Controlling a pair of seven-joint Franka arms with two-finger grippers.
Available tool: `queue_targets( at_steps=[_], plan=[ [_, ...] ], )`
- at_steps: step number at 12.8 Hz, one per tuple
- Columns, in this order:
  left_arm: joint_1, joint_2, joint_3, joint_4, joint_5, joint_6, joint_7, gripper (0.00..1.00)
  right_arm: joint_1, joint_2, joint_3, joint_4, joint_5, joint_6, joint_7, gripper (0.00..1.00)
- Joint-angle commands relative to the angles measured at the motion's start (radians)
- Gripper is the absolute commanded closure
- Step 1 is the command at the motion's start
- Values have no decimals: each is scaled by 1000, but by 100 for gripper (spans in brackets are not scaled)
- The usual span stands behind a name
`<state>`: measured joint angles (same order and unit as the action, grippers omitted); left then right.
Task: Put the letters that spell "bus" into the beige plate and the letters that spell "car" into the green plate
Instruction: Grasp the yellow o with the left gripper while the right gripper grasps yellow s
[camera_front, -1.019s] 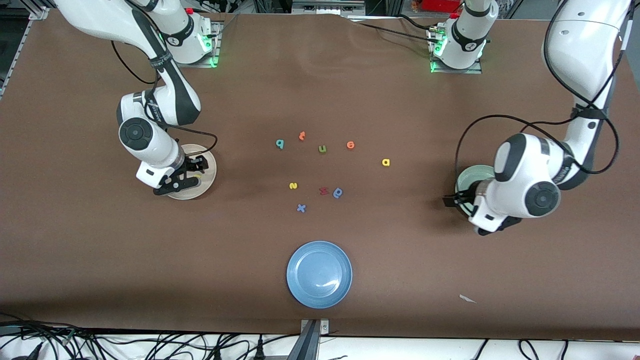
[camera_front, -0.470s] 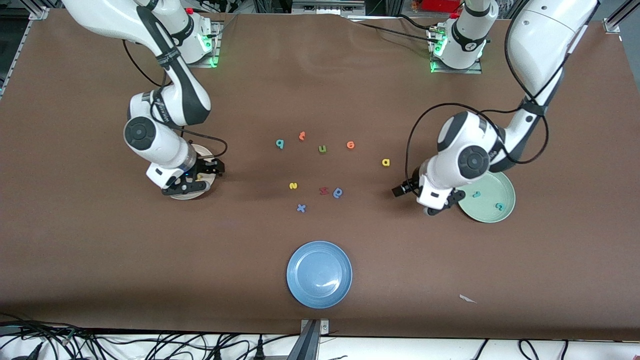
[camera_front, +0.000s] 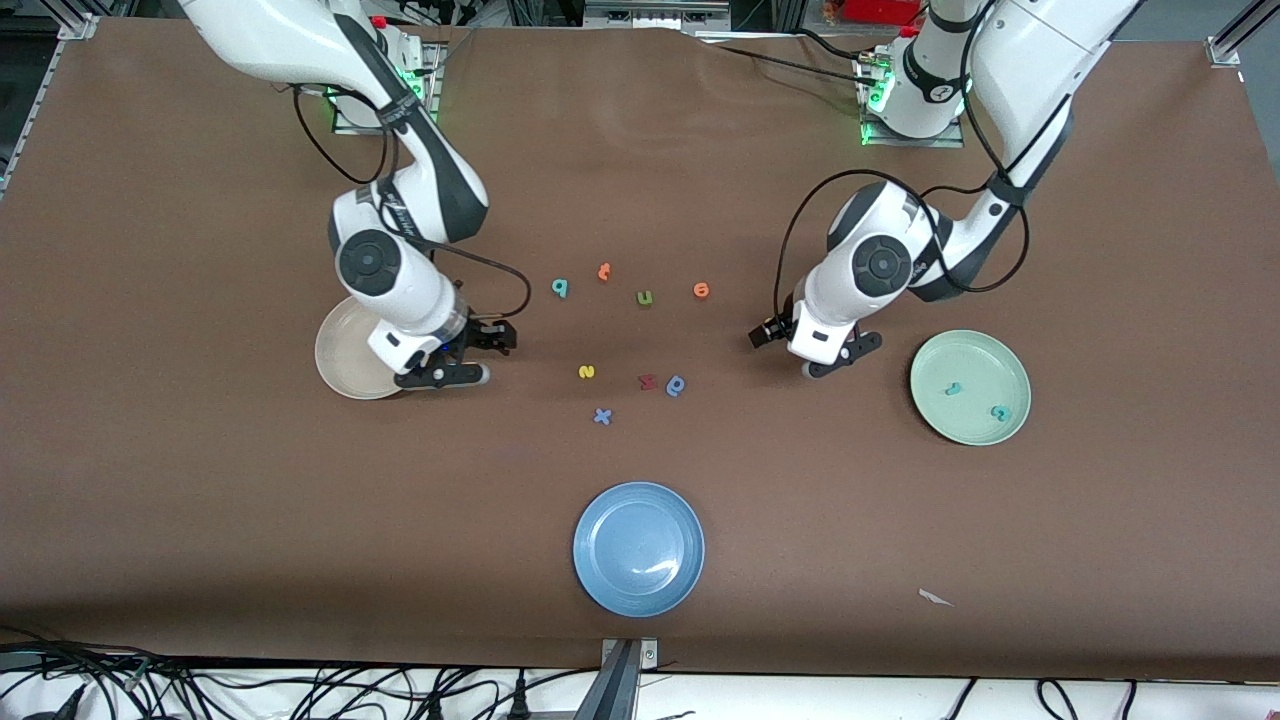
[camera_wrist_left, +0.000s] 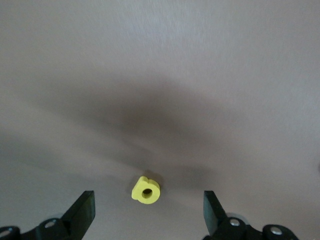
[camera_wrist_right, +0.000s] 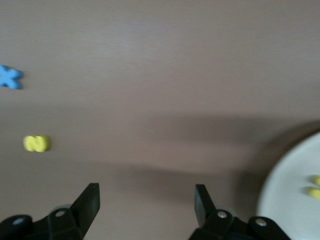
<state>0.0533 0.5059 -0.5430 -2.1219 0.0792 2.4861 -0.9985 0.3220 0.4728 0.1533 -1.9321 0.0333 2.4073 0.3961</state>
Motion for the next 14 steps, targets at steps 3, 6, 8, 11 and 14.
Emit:
queue_targets(
  at_steps=[3,6,8,11,14],
  plan=[
    [-3,-11,8,-76,118,86,-55,10,106,147,-8,198,-28,-7,161,15],
    [-3,3,11,-70,201,88,-116,18,164,225,-8,284,-122,-4,278,15],
    [-9,10,9,-70,227,86,-147,22,195,254,-12,288,-171,4,335,15],
    [-18,14,11,-61,234,86,-153,33,229,291,-18,320,-226,6,423,15],
    [-20,26,11,-53,241,86,-153,45,235,303,-18,321,-242,6,435,17]
  ],
)
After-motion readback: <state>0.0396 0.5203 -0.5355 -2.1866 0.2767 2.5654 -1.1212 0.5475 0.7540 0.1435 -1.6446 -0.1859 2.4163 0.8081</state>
